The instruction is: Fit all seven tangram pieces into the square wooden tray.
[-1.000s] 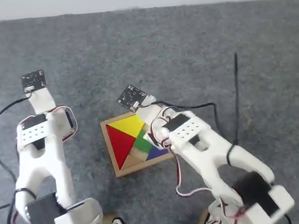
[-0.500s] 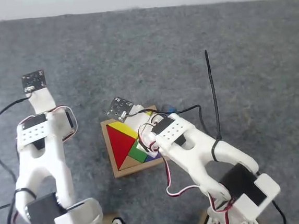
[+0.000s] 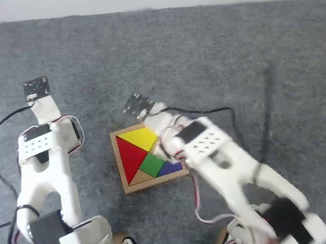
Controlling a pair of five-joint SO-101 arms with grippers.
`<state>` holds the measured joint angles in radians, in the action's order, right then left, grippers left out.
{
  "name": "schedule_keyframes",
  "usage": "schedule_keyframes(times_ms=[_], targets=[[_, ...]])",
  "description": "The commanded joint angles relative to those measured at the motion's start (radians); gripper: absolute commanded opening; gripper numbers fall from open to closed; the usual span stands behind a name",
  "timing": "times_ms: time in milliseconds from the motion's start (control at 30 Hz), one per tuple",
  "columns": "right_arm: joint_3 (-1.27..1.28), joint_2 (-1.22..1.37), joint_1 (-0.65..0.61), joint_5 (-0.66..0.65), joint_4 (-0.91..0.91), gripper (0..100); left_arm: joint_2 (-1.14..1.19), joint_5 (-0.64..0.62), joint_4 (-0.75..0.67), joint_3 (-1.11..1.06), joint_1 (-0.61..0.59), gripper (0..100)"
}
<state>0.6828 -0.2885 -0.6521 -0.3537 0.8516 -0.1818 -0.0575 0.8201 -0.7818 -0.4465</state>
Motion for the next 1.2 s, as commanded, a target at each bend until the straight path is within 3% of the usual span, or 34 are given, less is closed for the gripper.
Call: schedule_keyframes(times_ms=[0, 200, 400, 467, 667, 867, 1167], targets=[[0.034, -0.173, 0.108, -0.035, -0.013, 5.2, -0.009, 0.009, -0.018, 0.002, 0.005, 1], [0.02, -0.025, 0.145, -0.043, -0.076, 19.5, -0.006, 0.009, -0.018, 0.002, 0.005, 1], [-0.058, 0.065, 0.163, -0.029, -0.05, 20.6, -0.011, 0.009, -0.02, -0.007, 0.005, 1], [-0.074, 0.05, 0.166, 0.103, -0.047, 22.5, -0.011, 0.009, -0.02, -0.007, 0.005, 1], [-0.117, 0.015, 0.145, 0.76, -0.051, 33.7, -0.011, 0.009, -0.02, -0.01, 0.008, 1], [-0.186, 0.128, 0.145, 0.979, -0.045, 28.4, -0.011, 0.011, -0.02, -0.01, 0.011, 1], [-0.508, 0.47, 0.147, 0.99, 0.197, 25.8, -0.011, 0.011, -0.018, -0.01, 0.011, 1]])
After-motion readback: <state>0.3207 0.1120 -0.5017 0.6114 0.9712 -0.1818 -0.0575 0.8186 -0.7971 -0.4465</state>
